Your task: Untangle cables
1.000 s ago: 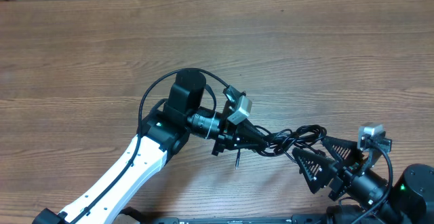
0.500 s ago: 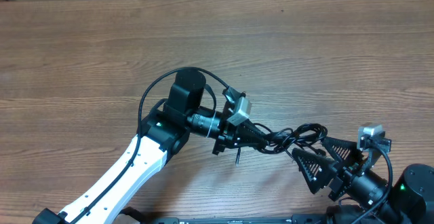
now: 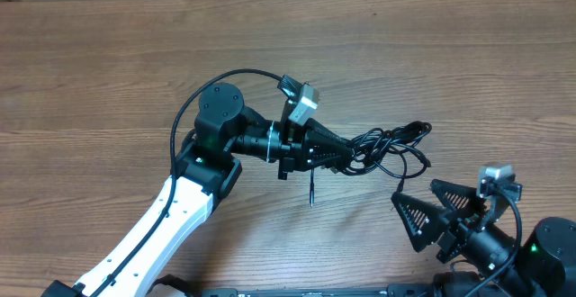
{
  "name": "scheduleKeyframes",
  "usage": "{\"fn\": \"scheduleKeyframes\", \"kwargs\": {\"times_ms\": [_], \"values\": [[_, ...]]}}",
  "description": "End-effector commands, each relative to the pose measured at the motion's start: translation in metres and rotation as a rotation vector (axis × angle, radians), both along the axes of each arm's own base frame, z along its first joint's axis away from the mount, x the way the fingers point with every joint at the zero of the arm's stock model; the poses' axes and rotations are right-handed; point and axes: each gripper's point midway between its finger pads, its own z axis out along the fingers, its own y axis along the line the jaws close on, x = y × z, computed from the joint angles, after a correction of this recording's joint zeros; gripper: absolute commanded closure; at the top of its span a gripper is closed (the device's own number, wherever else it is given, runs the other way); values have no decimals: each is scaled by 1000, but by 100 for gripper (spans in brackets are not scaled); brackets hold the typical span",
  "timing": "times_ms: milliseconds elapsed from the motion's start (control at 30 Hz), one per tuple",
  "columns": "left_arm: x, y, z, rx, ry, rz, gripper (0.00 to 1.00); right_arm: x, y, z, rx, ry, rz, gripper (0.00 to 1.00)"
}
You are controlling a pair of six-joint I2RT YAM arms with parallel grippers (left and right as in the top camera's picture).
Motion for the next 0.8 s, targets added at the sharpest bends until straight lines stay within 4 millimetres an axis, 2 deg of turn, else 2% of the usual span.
{"fn": "scheduleKeyframes", "kwargs": {"times_ms": [0, 67, 333, 533, 600, 633, 667, 767], "values": [[-6, 2, 15, -12, 11, -21, 96, 1, -2, 11, -3, -36, -16, 15], [-7, 3, 15, -12, 13, -25, 96, 3, -5, 10, -10, -38, -33, 24], [-10, 0, 16, -15, 7, -36, 96, 12, -7, 13, -16, -52, -48, 34], [-25, -9, 29, -60, -65, -85, 96, 24, -8, -8, -25, 21, -56, 40], [-26, -9, 29, -59, -59, -87, 96, 27, -7, -11, -27, 38, -55, 48], [-26, -9, 29, -59, -59, -87, 96, 28, -7, -11, -27, 43, -55, 60], [-26, -9, 29, -59, -59, -87, 96, 28, -7, -12, -27, 46, -55, 67], [-26, -9, 29, -59, -59, -87, 96, 28, -7, -12, -27, 48, -56, 79]]}}
